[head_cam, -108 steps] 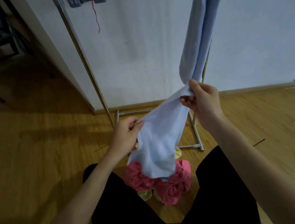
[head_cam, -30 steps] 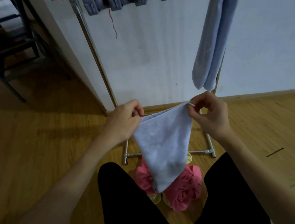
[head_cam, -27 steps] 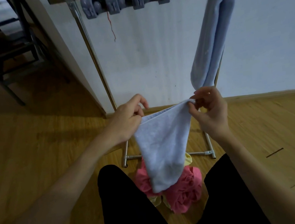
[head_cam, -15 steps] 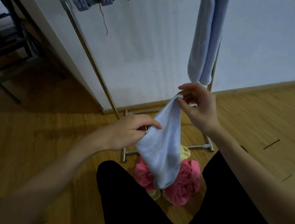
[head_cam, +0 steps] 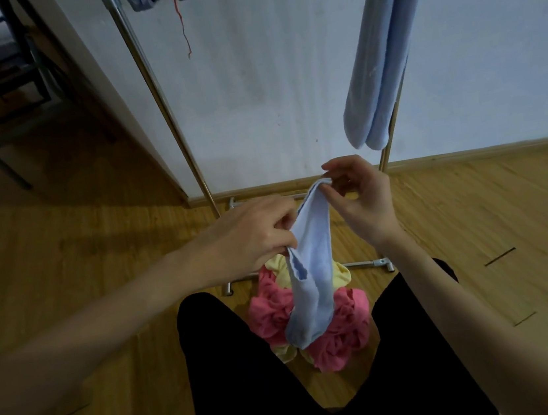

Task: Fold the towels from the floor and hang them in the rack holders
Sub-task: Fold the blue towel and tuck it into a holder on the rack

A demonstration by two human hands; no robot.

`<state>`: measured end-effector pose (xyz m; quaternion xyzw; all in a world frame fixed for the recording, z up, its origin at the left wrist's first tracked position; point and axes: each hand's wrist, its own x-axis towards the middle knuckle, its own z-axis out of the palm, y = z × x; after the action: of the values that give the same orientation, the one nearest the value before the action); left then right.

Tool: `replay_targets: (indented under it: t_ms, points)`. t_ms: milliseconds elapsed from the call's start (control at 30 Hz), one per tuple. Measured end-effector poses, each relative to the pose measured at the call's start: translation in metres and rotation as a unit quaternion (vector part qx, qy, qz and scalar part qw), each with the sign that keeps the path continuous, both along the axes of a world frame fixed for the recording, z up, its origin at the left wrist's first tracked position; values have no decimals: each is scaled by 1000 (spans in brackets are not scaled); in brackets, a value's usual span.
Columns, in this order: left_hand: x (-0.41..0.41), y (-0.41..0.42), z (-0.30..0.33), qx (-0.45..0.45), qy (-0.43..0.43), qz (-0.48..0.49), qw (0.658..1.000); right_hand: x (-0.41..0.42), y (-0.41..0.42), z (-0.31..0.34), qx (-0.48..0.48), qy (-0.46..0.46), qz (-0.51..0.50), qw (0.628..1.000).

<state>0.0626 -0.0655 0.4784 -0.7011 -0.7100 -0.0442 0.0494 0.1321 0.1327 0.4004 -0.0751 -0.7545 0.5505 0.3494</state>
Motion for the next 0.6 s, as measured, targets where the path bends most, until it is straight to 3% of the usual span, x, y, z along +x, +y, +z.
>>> replay_targets:
  t_ms: [133, 333, 600]
  points:
    - [-3, 6, -6, -20, 69, -31, 997, 2, 3, 0, 30, -6, -1, 1000]
    - [-6, 9, -11, -5, 20, 77, 997, 9, 8, 2, 38, -11, 24, 999]
    - [-9, 20, -13, 80, -15, 151, 985, 13, 5, 10, 8, -34, 94, 995]
